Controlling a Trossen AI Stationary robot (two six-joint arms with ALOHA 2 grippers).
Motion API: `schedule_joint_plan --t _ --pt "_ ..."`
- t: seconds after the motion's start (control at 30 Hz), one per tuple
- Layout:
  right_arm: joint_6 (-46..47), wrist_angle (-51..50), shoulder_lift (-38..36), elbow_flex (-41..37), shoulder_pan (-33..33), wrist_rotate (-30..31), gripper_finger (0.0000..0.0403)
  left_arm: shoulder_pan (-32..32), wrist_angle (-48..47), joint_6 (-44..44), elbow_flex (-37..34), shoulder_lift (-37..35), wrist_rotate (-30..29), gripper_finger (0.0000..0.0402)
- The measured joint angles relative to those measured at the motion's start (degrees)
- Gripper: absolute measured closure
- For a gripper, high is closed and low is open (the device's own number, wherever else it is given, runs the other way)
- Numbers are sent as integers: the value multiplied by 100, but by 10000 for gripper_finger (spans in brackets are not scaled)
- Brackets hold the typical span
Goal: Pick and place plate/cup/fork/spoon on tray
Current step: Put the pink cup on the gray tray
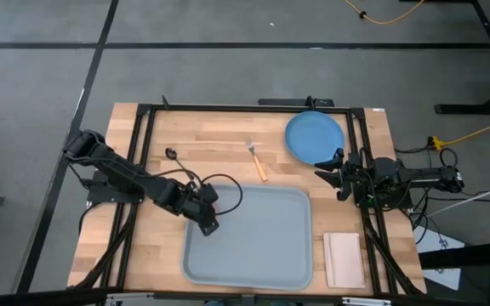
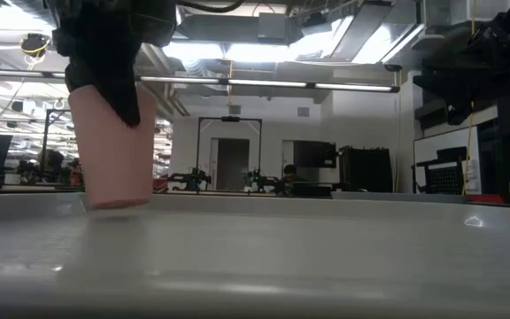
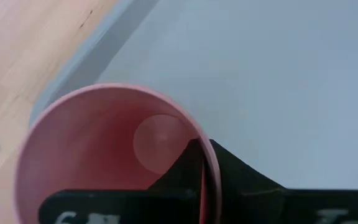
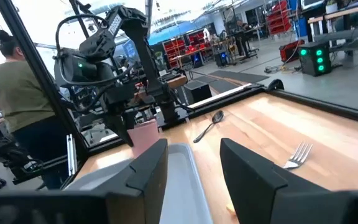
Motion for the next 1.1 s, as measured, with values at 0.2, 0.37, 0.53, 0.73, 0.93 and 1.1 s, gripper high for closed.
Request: schedule_joint_plan --t 0.2,0.37,0.53,0.73,0.93,1.1 --pt "-15 -56 2 0 0 0 250 2 -63 0 0 7 -52 372" --pt "-22 -100 2 0 2 0 250 4 -44 2 0 7 -51 365" --pt "-33 -98 2 0 1 0 250 4 -44 2 0 7 -50 370" --pt "-35 -96 2 0 0 -1 250 4 -36 3 0 7 -48 370" --pt "-35 -96 2 0 0 0 250 4 -35 56 0 7 -108 370" --pt "-35 -96 2 0 1 0 250 4 -38 325 0 7 -251 354"
